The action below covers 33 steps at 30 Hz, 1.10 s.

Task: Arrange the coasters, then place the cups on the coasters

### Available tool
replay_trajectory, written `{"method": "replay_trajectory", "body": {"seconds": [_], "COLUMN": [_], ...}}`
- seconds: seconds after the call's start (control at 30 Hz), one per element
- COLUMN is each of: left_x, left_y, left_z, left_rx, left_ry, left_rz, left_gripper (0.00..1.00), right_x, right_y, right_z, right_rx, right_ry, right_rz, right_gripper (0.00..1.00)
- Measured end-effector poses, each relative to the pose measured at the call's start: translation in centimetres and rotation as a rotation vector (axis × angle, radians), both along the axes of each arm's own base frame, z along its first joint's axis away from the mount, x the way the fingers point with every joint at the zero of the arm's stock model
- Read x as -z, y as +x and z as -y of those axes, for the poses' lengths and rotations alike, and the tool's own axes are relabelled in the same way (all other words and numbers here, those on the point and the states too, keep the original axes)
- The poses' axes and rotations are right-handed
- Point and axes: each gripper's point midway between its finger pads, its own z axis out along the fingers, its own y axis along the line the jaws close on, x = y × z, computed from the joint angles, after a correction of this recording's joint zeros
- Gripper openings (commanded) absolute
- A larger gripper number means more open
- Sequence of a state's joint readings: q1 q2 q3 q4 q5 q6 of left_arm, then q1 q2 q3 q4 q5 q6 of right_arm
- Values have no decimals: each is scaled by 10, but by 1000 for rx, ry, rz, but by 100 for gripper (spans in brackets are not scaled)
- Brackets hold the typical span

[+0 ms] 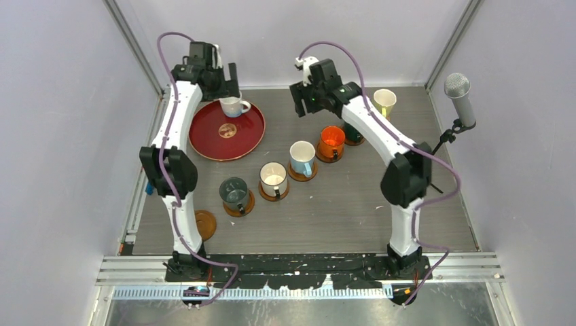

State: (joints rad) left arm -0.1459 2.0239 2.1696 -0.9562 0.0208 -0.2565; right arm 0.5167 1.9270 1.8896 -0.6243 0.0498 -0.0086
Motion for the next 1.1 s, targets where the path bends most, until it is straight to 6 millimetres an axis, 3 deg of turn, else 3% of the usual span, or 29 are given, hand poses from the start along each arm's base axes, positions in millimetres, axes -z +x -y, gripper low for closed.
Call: {"method": "replay_trajectory", "body": {"seconds": [0.1, 0.23, 0.43, 0.63, 0.87, 1.1], "left_x": [5, 17, 44, 36, 28, 28], "left_y": [14, 7, -39, -69, -74, -75], "left_z": [-25, -59, -97, -105, -107, -111], "left_rx": [-39, -94, -170, -189, -184, -188], "left_ry": [-30, -52, -60, -58, -51, -51], "left_rz": [-5, -51, -158, -159, -140, -142], "left_gripper": [100, 100, 100, 100, 100, 100], "right_x": [11, 27, 79, 113, 109, 106], "right_y": [27, 64, 95, 103, 113, 125], "right_z": [-30, -68, -112, -153, -202, -217], "right_rx": [-86, -177, -291, -367, -424, -432], "right_ry": [17, 59, 102, 140, 220, 271], "right_rz": [-8, 11, 40, 105, 273, 382], "right_gripper": [73, 73, 73, 73, 73, 71]}}
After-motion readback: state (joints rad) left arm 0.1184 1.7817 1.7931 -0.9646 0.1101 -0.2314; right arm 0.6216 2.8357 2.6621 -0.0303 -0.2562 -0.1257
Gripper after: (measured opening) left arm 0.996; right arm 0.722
